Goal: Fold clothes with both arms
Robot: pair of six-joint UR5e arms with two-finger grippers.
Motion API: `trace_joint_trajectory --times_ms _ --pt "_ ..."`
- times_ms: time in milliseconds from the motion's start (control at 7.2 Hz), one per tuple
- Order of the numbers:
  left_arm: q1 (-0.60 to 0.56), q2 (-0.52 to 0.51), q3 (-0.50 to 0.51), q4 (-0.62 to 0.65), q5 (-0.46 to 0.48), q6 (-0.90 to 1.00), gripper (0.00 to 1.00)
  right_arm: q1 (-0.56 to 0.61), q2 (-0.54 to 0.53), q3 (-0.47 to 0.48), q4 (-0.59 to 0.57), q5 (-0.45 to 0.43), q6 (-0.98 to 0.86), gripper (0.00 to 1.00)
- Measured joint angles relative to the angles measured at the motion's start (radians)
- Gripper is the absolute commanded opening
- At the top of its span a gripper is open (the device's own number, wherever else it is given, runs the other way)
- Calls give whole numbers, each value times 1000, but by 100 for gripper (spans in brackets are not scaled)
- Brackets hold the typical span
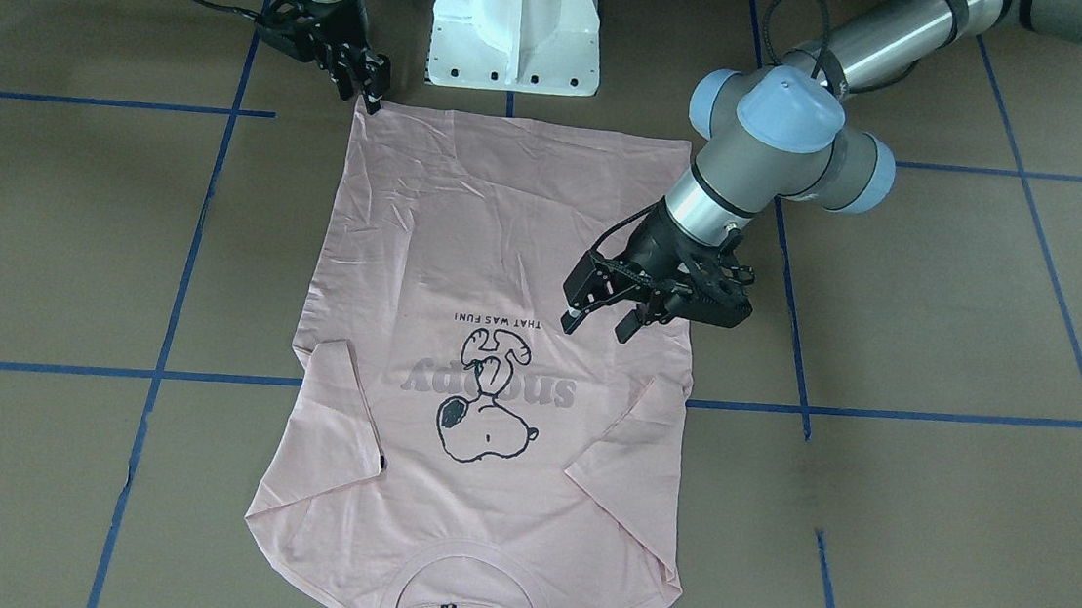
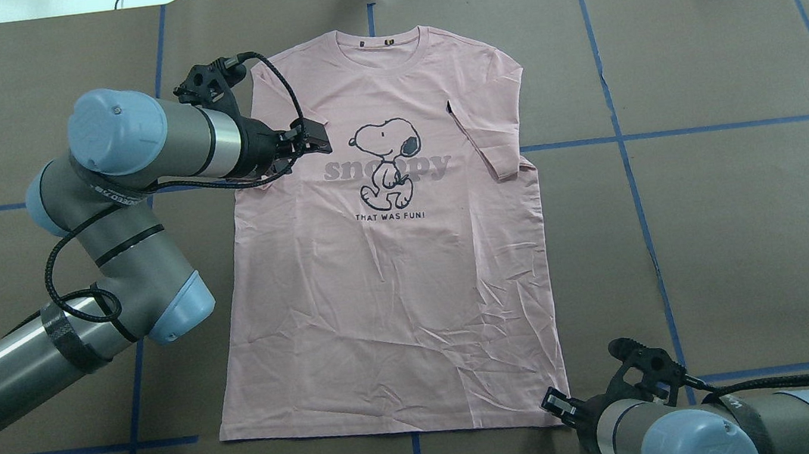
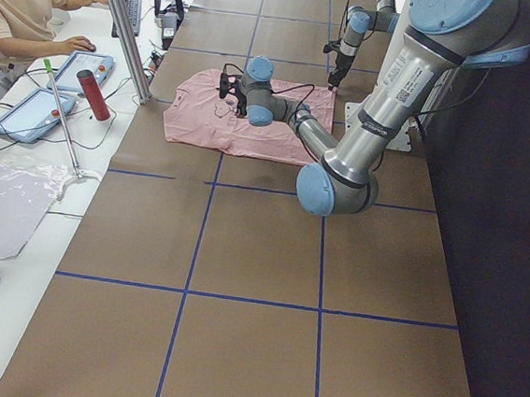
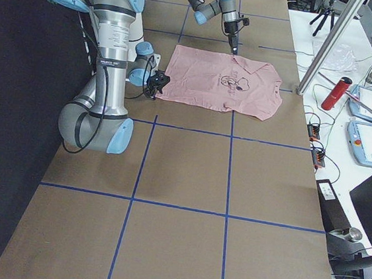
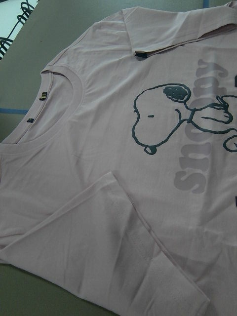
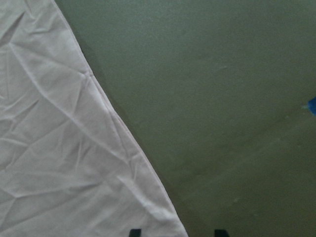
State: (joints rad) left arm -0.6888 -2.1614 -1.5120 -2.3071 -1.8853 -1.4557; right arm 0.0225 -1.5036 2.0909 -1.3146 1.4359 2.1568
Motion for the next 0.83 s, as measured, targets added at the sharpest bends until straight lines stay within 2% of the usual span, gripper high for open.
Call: trace_joint_trajectory --times_ms 139,278,416,555,833 --pt "0 1 0 0 0 0 79 -4 1 0 0 0 0 54" --pt "0 2 0 0 0 -1 79 -9 2 -1 0 0 0 42" --pt "0 3 0 0 0 -1 79 -15 3 -1 0 0 0 18" --pt "0 3 0 0 0 -1 79 -20 3 -1 0 -1 0 0" --pt "0 3 -1 0 0 -2 79 -23 2 3 0 -1 0 0"
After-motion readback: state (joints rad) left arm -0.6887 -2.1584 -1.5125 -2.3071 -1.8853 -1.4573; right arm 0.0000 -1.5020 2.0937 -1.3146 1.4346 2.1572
